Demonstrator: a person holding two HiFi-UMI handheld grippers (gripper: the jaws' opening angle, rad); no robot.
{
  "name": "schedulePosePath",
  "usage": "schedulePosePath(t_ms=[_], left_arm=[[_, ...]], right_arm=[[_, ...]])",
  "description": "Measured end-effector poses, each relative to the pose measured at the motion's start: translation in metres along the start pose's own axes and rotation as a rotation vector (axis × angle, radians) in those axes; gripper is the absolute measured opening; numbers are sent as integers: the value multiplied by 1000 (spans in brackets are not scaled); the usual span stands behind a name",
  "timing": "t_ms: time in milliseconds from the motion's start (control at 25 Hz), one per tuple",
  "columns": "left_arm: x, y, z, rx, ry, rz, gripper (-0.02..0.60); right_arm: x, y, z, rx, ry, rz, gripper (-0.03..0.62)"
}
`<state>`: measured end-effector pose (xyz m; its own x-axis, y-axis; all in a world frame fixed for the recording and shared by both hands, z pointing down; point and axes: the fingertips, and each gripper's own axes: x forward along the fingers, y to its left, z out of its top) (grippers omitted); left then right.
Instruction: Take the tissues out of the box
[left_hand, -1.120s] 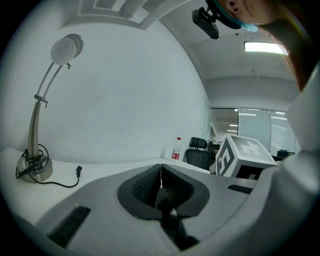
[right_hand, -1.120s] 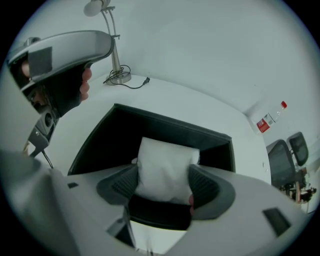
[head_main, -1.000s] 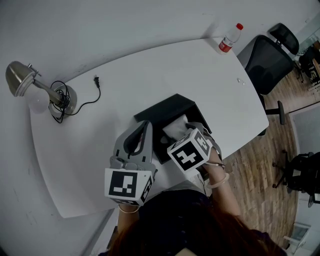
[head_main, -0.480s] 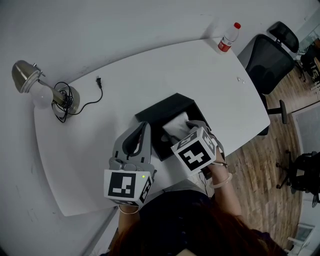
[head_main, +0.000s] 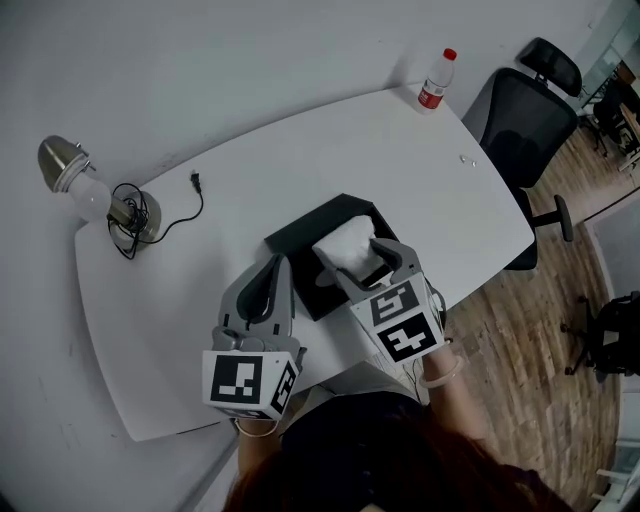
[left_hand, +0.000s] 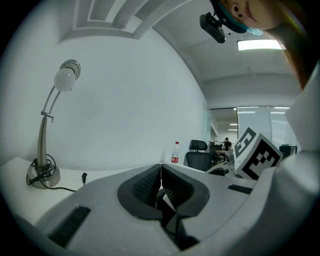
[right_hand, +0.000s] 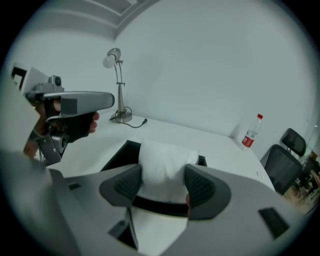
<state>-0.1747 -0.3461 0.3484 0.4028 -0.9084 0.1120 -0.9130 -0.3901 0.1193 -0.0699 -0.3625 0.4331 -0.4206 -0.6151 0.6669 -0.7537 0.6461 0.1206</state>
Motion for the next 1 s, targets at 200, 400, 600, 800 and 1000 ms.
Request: schedulePosePath(t_ms=[200,400,600,800,1000], left_arm=[[-14,-11,2,20,-11,-2,25],[-30,-22,4,26,-31,-4,25],[-48,-35,7,45,-47,2,25],[-69,-49,11,61,-70,10,25],[-90,-66,14,61,-90,18,25]], right_arm=[[-17,1,12,-28,-161,-62,285],[-36,10,18,2,-276,-67,286],[-57,16,23,-14,-360,-103,286],[-81,25,26,-36,-431,-125,287],[-111,34,23,-46,-493,-140,287]])
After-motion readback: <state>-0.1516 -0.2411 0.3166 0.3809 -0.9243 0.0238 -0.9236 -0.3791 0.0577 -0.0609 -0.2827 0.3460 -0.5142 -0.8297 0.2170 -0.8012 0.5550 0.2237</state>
